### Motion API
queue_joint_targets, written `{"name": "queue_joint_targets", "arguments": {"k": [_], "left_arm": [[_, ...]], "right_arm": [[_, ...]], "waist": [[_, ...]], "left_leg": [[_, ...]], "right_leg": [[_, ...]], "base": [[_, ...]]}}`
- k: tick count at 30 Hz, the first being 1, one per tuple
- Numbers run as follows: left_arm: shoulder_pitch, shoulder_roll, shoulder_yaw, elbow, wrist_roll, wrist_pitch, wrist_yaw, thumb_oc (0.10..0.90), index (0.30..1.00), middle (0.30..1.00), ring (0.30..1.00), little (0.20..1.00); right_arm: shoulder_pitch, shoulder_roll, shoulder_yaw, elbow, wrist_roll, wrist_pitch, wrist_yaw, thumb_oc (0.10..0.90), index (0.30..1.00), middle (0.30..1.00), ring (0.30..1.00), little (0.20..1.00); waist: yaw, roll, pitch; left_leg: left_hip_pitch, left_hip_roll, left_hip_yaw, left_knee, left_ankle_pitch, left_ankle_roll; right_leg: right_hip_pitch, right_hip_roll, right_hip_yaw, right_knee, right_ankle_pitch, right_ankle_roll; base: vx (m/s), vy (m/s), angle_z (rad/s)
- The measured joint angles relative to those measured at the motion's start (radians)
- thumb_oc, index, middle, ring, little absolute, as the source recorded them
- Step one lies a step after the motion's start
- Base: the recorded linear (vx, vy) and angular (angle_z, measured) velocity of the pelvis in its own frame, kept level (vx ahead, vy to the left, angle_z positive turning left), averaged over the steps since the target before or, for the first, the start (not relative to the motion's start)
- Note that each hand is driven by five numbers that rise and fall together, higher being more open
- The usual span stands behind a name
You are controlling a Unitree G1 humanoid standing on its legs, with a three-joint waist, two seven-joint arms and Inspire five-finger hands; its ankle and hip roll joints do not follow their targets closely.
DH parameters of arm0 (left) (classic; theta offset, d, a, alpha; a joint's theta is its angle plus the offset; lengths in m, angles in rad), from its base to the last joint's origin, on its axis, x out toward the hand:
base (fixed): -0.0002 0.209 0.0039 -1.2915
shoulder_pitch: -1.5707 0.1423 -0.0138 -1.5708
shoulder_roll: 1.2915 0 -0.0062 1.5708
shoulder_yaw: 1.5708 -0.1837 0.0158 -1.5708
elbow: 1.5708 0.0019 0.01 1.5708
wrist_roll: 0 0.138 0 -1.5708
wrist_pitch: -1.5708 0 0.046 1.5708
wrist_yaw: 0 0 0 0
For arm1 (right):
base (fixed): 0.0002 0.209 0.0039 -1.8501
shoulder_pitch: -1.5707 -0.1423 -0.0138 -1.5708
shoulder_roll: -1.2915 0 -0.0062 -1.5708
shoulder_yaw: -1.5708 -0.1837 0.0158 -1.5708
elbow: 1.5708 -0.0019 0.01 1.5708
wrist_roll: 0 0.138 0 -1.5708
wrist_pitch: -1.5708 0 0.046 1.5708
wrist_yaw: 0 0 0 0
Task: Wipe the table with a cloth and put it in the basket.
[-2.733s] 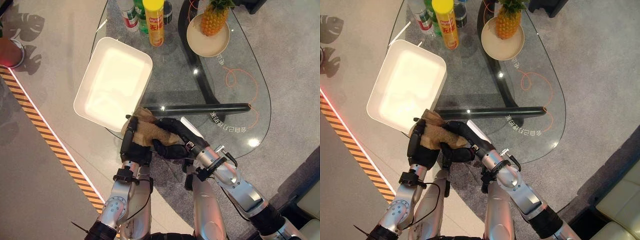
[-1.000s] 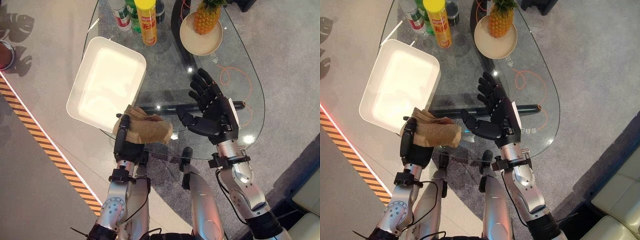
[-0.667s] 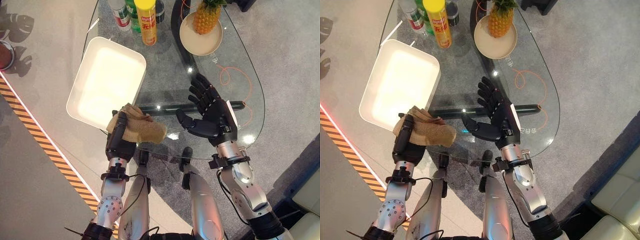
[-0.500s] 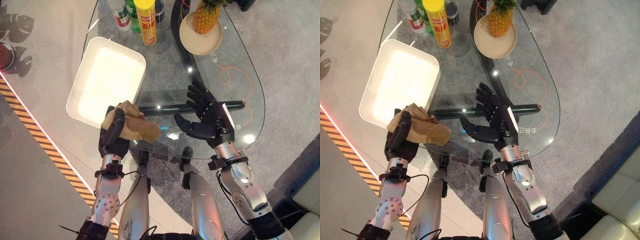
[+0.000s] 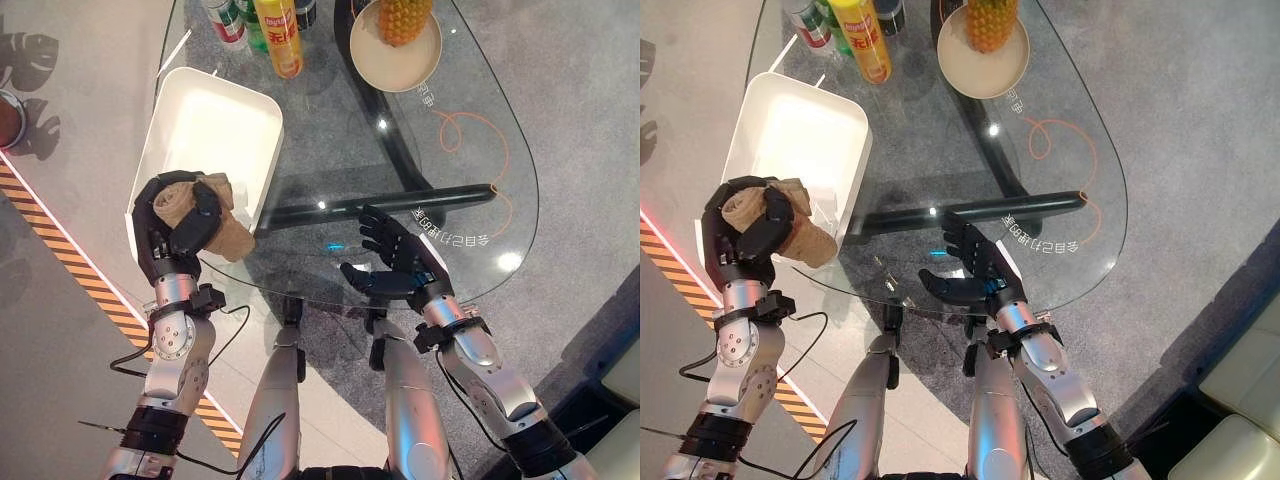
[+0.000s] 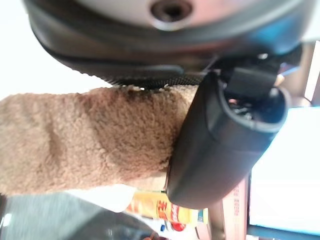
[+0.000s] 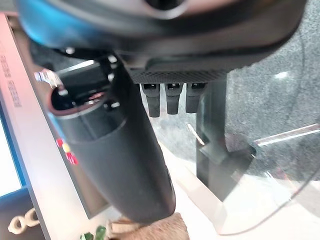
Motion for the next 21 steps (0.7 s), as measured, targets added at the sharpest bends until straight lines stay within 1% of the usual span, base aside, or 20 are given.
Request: {"name": "queue_joint_targets", "arguments": {"k": [2,4,6,9,11,14,16,18,21], "left_arm": [[-0.018,0.017,0.006,0.004,0.076,0.001,0.086,0.100,0.300,0.300,0.300,0.200],[-0.032,0.032,0.005,0.014,0.146,0.009,0.145,0.100,0.300,0.300,0.300,0.200],[-0.063,0.056,0.007,0.037,0.234,0.036,0.215,0.100,0.300,0.300,0.300,0.200],[-0.085,0.082,0.007,0.073,0.274,0.053,0.264,0.100,0.300,0.300,0.300,0.200],[-0.099,0.085,0.007,0.093,0.283,0.063,0.292,0.100,0.300,0.300,0.300,0.200],[-0.126,0.090,0.005,0.121,0.357,0.110,0.335,0.100,0.300,0.300,0.300,0.200],[-0.137,0.093,0.004,0.127,0.380,0.123,0.342,0.100,0.300,0.300,0.300,0.200],[-0.178,0.122,-0.015,0.176,0.438,0.169,0.367,0.100,0.300,0.300,0.300,0.200],[-0.229,0.149,-0.016,0.238,0.441,0.190,0.369,0.100,0.300,0.300,0.300,0.200]], "right_arm": [[-0.012,0.000,0.023,0.001,0.000,0.024,0.000,0.800,0.900,0.900,0.900,0.900],[-0.013,-0.004,0.033,0.002,0.000,0.028,0.000,0.800,0.900,0.900,0.900,0.900],[-0.012,-0.010,0.039,0.011,-0.001,0.050,0.000,0.800,0.900,0.900,0.900,0.900],[-0.012,-0.039,0.058,0.017,-0.002,0.066,0.001,0.800,0.900,0.900,0.900,0.900],[-0.012,-0.047,0.066,0.026,-0.003,0.073,0.003,0.800,0.900,0.900,0.900,0.900],[-0.016,-0.064,0.077,0.032,-0.003,0.082,0.003,0.800,0.900,0.900,0.900,0.900],[-0.021,-0.066,0.082,0.033,-0.004,0.089,0.003,0.800,0.900,0.900,0.900,0.900],[-0.043,-0.071,0.098,0.034,-0.004,0.091,0.003,0.800,0.900,0.900,0.900,0.900],[-0.067,-0.071,0.106,0.033,-0.003,0.091,0.003,0.800,0.900,0.900,0.900,0.900]], "waist": [[-0.011,0.002,-0.001],[-0.014,0.003,0.000],[-0.014,0.005,0.000],[-0.016,0.006,0.000],[-0.018,0.006,0.000],[-0.023,0.006,0.000],[-0.027,0.005,0.000],[-0.040,0.005,-0.001],[-0.059,0.004,-0.001]], "left_leg": [[-0.024,0.000,0.000,0.010,0.000,0.000],[-0.042,0.000,0.001,0.018,0.000,-0.001],[-0.074,0.000,0.004,0.027,0.000,-0.001],[-0.098,0.000,0.008,0.035,-0.002,-0.003],[-0.110,0.000,0.008,0.037,-0.002,-0.003],[-0.141,0.000,0.008,0.047,-0.002,-0.003],[-0.153,0.001,0.007,0.054,-0.004,-0.005],[-0.172,0.001,0.007,0.063,-0.004,-0.006],[-0.199,0.003,0.007,0.077,-0.008,-0.007]], "right_leg": [[-0.022,0.000,0.003,0.005,0.001,-0.001],[-0.039,0.001,0.004,0.007,0.001,-0.001],[-0.072,0.001,0.015,0.017,0.005,-0.005],[-0.098,0.001,0.021,0.026,0.005,-0.005],[-0.110,0.001,0.021,0.027,0.005,-0.006],[-0.137,0.001,0.020,0.031,0.006,-0.007],[-0.147,0.002,0.020,0.033,0.006,-0.007],[-0.163,0.002,0.020,0.036,0.010,-0.008],[-0.183,0.005,0.021,0.036,0.017,-0.009]], "base": [[0.03,0.110,-0.01],[0.02,0.078,-0.02],[0.02,0.098,-0.03],[0.02,0.066,-0.03],[0.02,0.066,-0.01],[0.02,0.054,0.01],[0.01,0.047,0.01],[0.01,0.050,0.01],[0.02,0.048,-0.03]]}}
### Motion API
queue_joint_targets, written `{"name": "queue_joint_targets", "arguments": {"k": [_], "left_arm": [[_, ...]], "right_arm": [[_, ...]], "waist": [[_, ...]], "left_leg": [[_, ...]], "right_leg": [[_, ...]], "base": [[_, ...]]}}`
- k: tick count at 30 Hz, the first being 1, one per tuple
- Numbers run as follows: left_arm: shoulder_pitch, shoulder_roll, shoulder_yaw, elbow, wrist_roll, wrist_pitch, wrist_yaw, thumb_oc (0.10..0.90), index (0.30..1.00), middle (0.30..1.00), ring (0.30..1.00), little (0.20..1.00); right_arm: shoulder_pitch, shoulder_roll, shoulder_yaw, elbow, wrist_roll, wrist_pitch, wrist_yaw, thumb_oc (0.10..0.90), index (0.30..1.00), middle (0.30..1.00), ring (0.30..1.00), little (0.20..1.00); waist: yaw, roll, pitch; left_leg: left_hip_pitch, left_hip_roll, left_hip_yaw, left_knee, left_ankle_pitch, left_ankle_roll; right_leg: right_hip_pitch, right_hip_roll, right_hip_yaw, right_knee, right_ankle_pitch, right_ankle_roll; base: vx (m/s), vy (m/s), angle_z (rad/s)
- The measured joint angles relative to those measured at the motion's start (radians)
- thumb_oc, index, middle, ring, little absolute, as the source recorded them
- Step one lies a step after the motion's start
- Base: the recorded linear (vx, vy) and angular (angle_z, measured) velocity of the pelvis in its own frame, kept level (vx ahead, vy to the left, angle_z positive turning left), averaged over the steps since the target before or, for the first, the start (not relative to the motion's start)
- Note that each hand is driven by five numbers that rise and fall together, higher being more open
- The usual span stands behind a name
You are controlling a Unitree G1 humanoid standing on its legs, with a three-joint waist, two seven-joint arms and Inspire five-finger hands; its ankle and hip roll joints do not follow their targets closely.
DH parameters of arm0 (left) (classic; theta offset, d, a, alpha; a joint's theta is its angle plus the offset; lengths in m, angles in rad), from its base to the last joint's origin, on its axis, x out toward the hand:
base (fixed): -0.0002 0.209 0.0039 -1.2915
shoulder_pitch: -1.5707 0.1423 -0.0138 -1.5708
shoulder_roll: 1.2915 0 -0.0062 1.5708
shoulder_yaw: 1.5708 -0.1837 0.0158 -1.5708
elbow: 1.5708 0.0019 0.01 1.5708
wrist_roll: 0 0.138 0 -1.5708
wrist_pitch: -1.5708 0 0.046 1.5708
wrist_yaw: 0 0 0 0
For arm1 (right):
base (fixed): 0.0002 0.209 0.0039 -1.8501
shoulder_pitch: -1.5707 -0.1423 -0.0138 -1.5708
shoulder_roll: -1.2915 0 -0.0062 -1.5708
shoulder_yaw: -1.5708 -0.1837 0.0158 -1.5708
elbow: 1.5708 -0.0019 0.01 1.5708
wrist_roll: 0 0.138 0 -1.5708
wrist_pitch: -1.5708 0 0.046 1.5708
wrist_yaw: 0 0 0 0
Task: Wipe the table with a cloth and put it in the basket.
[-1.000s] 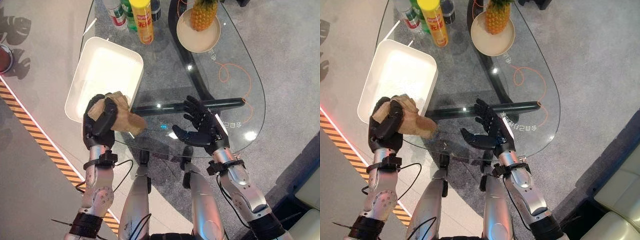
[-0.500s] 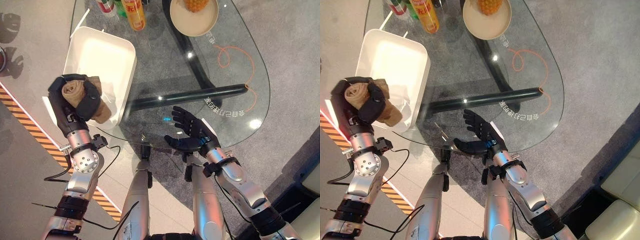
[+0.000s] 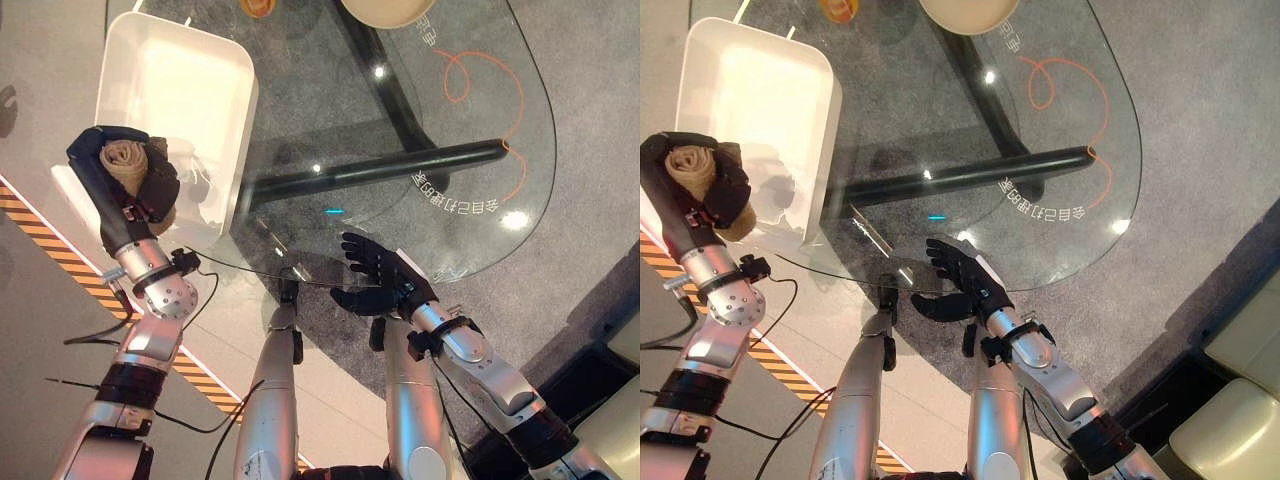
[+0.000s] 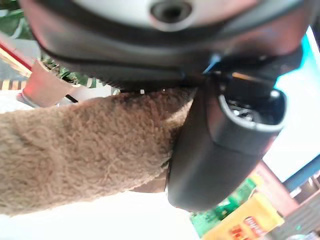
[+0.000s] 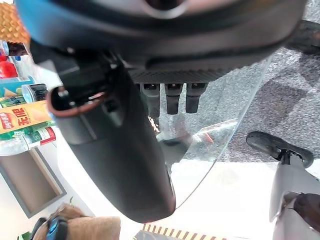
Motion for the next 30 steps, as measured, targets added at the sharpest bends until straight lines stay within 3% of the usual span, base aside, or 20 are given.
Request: {"name": "queue_joint_targets", "arguments": {"k": [11,19,27,30], "left_arm": [[-0.094,0.007,-0.049,0.100,0.011,0.006,0.016,0.100,0.300,0.300,0.300,0.200],[-0.164,0.025,-0.121,0.139,0.030,0.009,0.012,0.100,0.300,0.300,0.300,0.200],[-0.238,0.012,-0.120,0.205,-0.034,0.018,-0.011,0.100,0.300,0.300,0.300,0.200],[-0.268,0.011,-0.119,0.236,-0.060,0.021,-0.013,0.169,0.359,0.359,0.359,0.269]], "right_arm": [[-0.058,-0.006,0.043,0.009,0.000,0.064,0.020,0.800,0.900,0.900,0.900,0.900],[-0.117,0.000,0.047,0.031,0.003,0.088,0.021,0.800,0.900,0.900,0.900,0.900],[-0.184,0.003,0.047,0.070,0.004,0.091,0.020,0.800,0.900,0.900,0.900,0.900],[-0.203,0.002,0.046,0.081,0.005,0.091,0.019,0.800,0.900,0.900,0.900,0.900]], "waist": [[-0.037,-0.028,-0.002],[-0.038,-0.034,-0.001],[-0.037,-0.035,-0.002],[-0.039,-0.035,-0.002]], "left_leg": [[-0.086,0.023,0.002,0.072,-0.033,-0.006],[-0.138,0.027,0.007,0.078,-0.032,-0.007],[-0.155,0.029,0.011,0.068,-0.031,-0.011],[-0.163,0.030,0.011,0.065,-0.028,-0.012]], "right_leg": [[-0.052,0.023,0.003,-0.006,0.016,-0.001],[-0.096,0.030,0.008,-0.029,0.037,-0.002],[-0.119,0.032,0.006,-0.033,0.039,-0.003],[-0.128,0.034,0.006,-0.034,0.040,-0.004]], "base": [[0.03,0.034,-0.05],[-0.01,0.024,-0.03],[-0.02,0.000,-0.01],[0.00,0.000,0.00]]}}
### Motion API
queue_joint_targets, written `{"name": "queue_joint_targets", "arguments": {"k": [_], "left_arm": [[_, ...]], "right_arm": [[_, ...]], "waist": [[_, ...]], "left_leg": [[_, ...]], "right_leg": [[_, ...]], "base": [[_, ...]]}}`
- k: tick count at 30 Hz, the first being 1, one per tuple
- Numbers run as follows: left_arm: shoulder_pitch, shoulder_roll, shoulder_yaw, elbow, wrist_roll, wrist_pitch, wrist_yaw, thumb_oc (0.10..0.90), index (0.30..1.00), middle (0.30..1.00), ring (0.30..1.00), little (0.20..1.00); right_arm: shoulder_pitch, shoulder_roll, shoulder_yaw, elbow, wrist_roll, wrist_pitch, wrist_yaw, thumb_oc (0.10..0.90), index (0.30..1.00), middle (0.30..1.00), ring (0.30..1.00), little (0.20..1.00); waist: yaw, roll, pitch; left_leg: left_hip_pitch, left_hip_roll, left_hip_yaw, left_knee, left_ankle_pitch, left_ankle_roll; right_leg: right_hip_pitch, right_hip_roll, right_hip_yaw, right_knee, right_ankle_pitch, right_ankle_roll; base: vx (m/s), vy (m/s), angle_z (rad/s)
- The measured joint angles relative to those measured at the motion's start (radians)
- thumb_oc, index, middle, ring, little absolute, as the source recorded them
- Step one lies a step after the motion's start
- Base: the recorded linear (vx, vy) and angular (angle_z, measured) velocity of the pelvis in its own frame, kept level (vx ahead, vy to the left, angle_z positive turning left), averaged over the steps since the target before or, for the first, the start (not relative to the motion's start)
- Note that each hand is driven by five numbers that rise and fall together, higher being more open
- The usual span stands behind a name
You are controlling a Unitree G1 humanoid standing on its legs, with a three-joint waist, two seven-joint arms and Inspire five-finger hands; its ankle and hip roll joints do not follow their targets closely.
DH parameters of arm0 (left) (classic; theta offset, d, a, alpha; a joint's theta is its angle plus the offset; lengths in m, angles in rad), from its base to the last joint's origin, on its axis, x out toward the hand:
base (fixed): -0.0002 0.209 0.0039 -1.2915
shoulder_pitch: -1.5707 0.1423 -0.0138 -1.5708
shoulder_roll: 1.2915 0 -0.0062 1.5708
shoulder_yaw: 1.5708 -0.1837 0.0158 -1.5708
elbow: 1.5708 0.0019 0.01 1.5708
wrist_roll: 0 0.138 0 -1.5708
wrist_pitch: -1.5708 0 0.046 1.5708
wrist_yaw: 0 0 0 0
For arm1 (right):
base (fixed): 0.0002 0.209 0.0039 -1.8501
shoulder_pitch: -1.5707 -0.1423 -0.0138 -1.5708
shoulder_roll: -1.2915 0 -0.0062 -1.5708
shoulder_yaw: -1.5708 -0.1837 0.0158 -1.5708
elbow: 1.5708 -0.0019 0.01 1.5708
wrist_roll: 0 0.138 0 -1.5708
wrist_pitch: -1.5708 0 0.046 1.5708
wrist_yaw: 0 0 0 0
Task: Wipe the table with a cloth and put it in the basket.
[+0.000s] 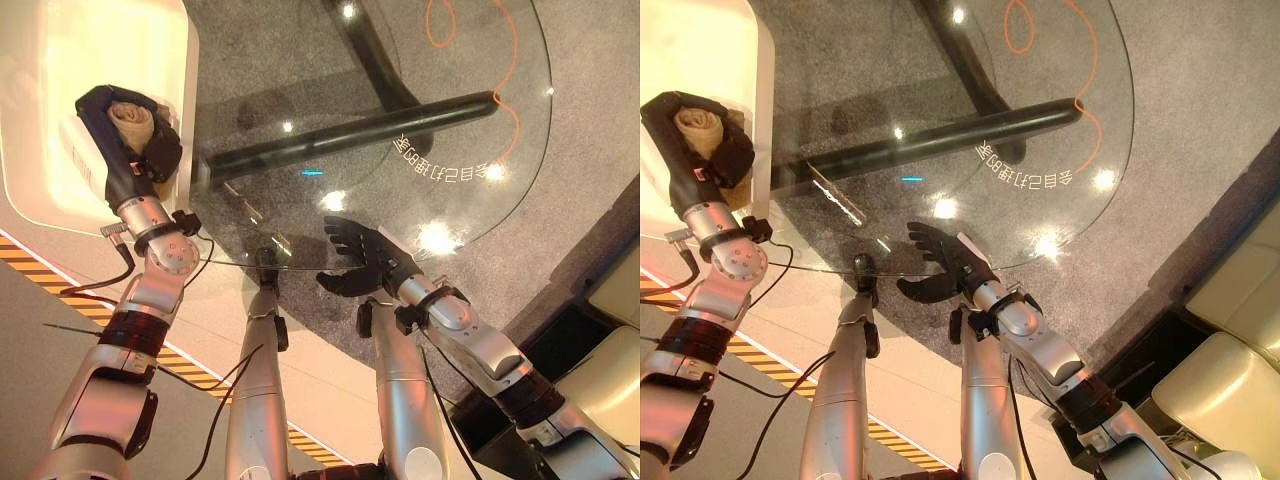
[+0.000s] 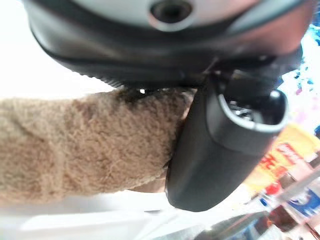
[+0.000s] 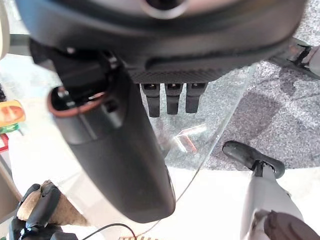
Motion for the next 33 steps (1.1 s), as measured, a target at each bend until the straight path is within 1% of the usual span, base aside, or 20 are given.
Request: {"name": "queue_joint_targets", "arguments": {"k": [1,2,3,4,5,12,25,33], "left_arm": [[-0.008,0.000,0.000,0.005,-0.009,0.005,0.000,0.174,0.364,0.364,0.364,0.274],[-0.022,-0.001,-0.001,0.025,-0.012,0.007,0.000,0.229,0.411,0.411,0.411,0.329],[-0.028,-0.001,-0.001,0.034,-0.023,0.006,-0.001,0.229,0.411,0.411,0.411,0.329],[-0.035,-0.001,-0.001,0.039,-0.042,0.009,-0.003,0.405,0.561,0.561,0.561,0.505],[-0.037,0.000,-0.001,0.038,-0.056,0.009,-0.004,0.800,0.900,0.900,0.900,0.900],[-0.055,0.000,-0.014,0.062,-0.109,0.015,-0.007,0.800,0.900,0.900,0.900,0.900],[-0.055,-0.001,-0.016,0.069,-0.111,0.021,-0.007,0.800,0.900,0.900,0.900,0.900],[0.004,0.000,-0.013,0.052,-0.106,0.016,-0.006,0.800,0.900,0.900,0.900,0.900]], "right_arm": [[-0.002,-0.002,0.001,0.000,0.006,0.000,0.000,0.800,0.900,0.900,0.900,0.900],[-0.008,-0.003,0.002,0.000,0.019,0.000,0.000,0.800,0.900,0.900,0.900,0.900],[-0.010,-0.003,0.002,0.000,0.022,0.000,0.000,0.800,0.900,0.900,0.900,0.900],[-0.012,-0.003,0.001,0.000,0.027,-0.001,0.000,0.800,0.900,0.900,0.900,0.900],[-0.014,-0.003,0.002,0.000,0.028,-0.001,0.000,0.800,0.900,0.900,0.900,0.900],[-0.030,-0.003,0.016,0.001,0.030,0.000,-0.002,0.800,0.900,0.900,0.900,0.900],[-0.037,-0.002,0.016,0.001,0.038,0.000,-0.017,0.800,0.900,0.900,0.900,0.900],[-0.026,-0.001,0.014,0.001,0.038,0.001,-0.018,0.800,0.900,0.900,0.900,0.900]], "waist": [[0.000,0.000,0.000],[0.000,0.000,0.000],[0.000,0.000,0.000],[-0.001,0.000,0.000],[0.000,0.000,0.000],[0.000,0.000,0.000],[0.001,0.000,0.000],[0.006,0.000,0.000]], "left_leg": [[0.000,0.001,0.000,-0.001,0.000,0.000],[0.000,0.001,0.000,-0.002,0.000,0.000],[0.000,0.001,0.000,-0.003,0.000,0.000],[0.000,0.001,0.000,-0.003,0.000,0.000],[0.000,0.001,0.000,-0.002,0.000,0.000],[0.000,0.001,-0.004,-0.003,0.005,-0.007],[0.003,0.001,-0.012,-0.005,0.013,-0.009],[0.060,-0.002,-0.011,-0.027,0.022,-0.011]], "right_leg": [[0.000,0.001,-0.001,-0.001,0.000,0.000],[0.000,0.001,-0.001,-0.001,0.000,0.000],[0.000,0.001,-0.002,-0.001,0.000,0.000],[0.000,0.000,-0.002,-0.001,0.000,0.000],[0.000,0.000,-0.002,-0.001,0.000,0.000],[0.000,0.000,-0.005,0.000,0.002,-0.002],[0.004,0.000,-0.006,0.002,0.004,-0.006],[0.050,-0.001,-0.008,0.002,0.004,-0.006]], "base": [[0.00,0.000,0.00],[0.00,0.000,0.00],[0.00,0.000,0.00],[0.00,0.000,0.00],[0.00,0.000,0.00],[0.00,0.000,0.00],[0.00,0.000,0.00],[-0.02,-0.033,0.01]]}}
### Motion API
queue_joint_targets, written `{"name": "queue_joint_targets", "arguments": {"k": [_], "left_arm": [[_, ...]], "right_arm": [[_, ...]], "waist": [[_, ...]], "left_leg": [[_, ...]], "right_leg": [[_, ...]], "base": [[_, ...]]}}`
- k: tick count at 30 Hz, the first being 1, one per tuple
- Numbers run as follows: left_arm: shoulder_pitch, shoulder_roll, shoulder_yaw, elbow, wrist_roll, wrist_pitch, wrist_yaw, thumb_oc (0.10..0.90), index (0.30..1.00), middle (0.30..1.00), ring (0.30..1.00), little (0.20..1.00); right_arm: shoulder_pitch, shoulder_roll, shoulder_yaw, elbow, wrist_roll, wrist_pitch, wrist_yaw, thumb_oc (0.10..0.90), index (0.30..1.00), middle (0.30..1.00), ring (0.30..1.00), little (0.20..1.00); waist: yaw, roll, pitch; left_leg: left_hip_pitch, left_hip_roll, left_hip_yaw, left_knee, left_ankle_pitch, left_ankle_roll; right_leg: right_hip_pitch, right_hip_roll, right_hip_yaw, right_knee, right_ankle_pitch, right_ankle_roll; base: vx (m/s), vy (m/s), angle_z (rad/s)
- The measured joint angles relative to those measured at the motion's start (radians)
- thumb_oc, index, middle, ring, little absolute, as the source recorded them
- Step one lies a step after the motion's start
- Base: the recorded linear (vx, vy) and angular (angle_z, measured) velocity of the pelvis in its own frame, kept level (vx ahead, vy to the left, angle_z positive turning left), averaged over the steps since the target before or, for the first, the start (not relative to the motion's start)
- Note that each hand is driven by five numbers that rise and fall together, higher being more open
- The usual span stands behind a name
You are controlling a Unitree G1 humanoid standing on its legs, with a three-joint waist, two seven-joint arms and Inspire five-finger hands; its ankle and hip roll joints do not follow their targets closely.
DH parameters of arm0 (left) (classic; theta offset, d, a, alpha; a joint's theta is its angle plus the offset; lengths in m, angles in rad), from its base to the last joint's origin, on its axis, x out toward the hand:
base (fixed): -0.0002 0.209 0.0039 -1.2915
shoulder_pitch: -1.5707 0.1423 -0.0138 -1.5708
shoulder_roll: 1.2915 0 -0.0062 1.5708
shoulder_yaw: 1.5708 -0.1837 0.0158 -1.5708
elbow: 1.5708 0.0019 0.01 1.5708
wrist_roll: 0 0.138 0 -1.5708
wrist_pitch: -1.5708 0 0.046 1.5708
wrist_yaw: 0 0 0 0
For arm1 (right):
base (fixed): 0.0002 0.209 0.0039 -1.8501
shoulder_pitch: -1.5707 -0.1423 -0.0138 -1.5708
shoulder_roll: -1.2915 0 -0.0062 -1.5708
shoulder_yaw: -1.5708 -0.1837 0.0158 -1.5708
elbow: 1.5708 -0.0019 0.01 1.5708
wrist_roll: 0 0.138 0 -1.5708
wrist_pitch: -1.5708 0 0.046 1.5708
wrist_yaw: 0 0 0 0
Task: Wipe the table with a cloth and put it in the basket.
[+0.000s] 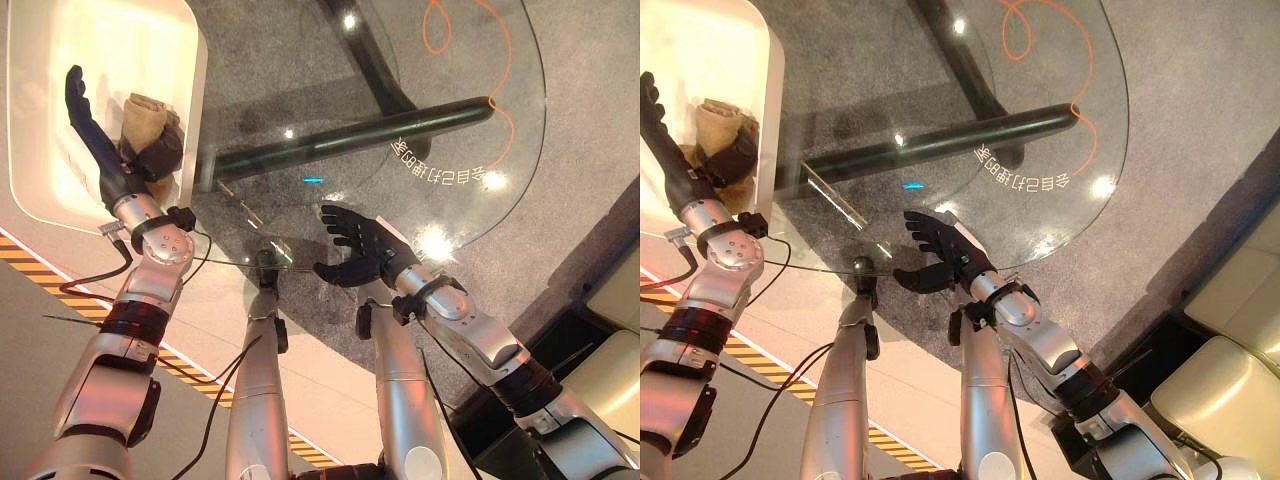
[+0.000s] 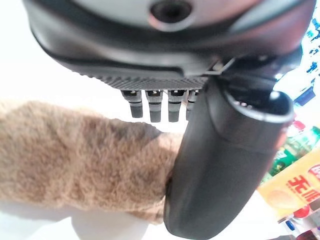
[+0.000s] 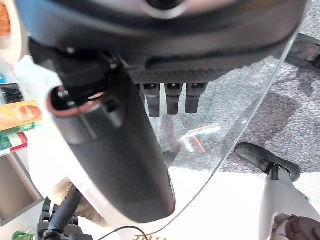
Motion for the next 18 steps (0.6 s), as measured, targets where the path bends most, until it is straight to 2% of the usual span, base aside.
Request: {"name": "queue_joint_targets", "arguments": {"k": [8,12,18], "left_arm": [[0.123,-0.001,0.059,-0.138,0.000,-0.012,0.000,0.800,0.900,0.900,0.900,0.900],[0.195,0.000,0.142,-0.215,0.000,-0.020,0.001,0.800,0.900,0.900,0.900,0.900],[0.219,0.003,0.175,-0.257,-0.019,-0.033,-0.027,0.800,0.900,0.900,0.900,0.900]], "right_arm": [[0.083,0.002,-0.007,-0.002,-0.014,0.000,0.001,0.800,0.900,0.900,0.900,0.900],[0.147,0.002,-0.022,-0.017,-0.022,0.000,0.005,0.800,0.900,0.900,0.900,0.900],[0.174,0.003,-0.036,-0.021,-0.023,-0.007,0.009,0.800,0.900,0.900,0.900,0.900]], "waist": [[0.023,0.001,0.000],[0.044,0.001,0.000],[0.076,0.003,0.001]], "left_leg": [[0.064,0.001,-0.001,-0.035,0.017,-0.006],[0.125,0.001,-0.002,-0.078,0.034,-0.010],[0.182,0.004,-0.018,-0.104,0.047,-0.015]], "right_leg": [[0.047,0.002,-0.002,-0.001,-0.003,-0.002],[0.092,-0.001,-0.006,-0.002,-0.018,0.002],[0.144,-0.001,-0.027,-0.002,-0.031,-0.004]], "base": [[-0.04,-0.078,0.01],[-0.03,-0.088,0.05],[-0.04,-0.111,0.07]]}}
